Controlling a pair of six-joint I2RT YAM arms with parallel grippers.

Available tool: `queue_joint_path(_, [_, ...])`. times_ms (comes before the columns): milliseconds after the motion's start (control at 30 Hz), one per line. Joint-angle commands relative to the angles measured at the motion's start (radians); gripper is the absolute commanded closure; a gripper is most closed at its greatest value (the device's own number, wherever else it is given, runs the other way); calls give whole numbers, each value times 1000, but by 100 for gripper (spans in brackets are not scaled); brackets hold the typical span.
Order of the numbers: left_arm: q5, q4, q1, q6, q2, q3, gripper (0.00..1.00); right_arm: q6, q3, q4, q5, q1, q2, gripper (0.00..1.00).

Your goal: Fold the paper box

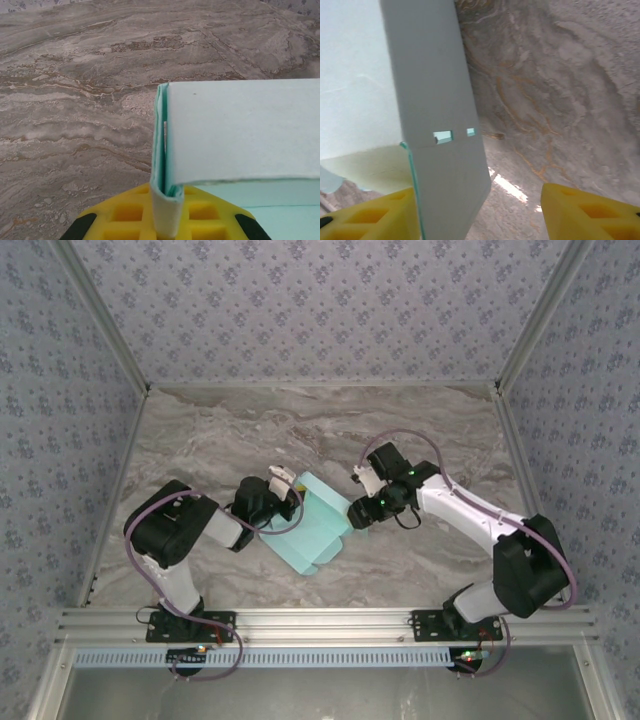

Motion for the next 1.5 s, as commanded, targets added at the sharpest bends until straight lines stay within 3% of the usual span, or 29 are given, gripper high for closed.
queue_joint_path(0, [34,14,-3,-21,24,12,100,23,-13,24,88,4,-19,36])
queue_joint_path(200, [23,12,-8,-31,21,12,100,91,-82,307,27,29,-36,36])
queue_joint_path(300, [-11,-3,-20,-31,9,7,100,138,-110,451,-110,49,-46,38])
queue_joint_path(400, [-32,-28,-18,-41,-9,1,100,89,-144,481,-194,58,-125,38])
queue_joint_path(633, [-20,-77,-11,-70,-60,3,100,-169,-281,402,-218,17,-416,33])
queue_joint_path(833, [34,-51,28,-124,-119,-23,100,-248,-438,553,-119,-55,-660,32])
queue_joint_path(900, [48,-87,31,-120,-159,-25,100,-210,-441,579,-99,-102,-652,35])
queue_joint_path(1000, [62,-153,32,-116,-215,-22,100,-242,-405,532,-167,-133,-577,40])
queue_joint_path(1167, [67,-223,31,-109,-284,-19,100,-305,-408,617,-350,-70,-516,47])
queue_joint_path(1467, [62,-229,32,-120,-284,-12,100,-267,-427,798,-216,72,-444,57])
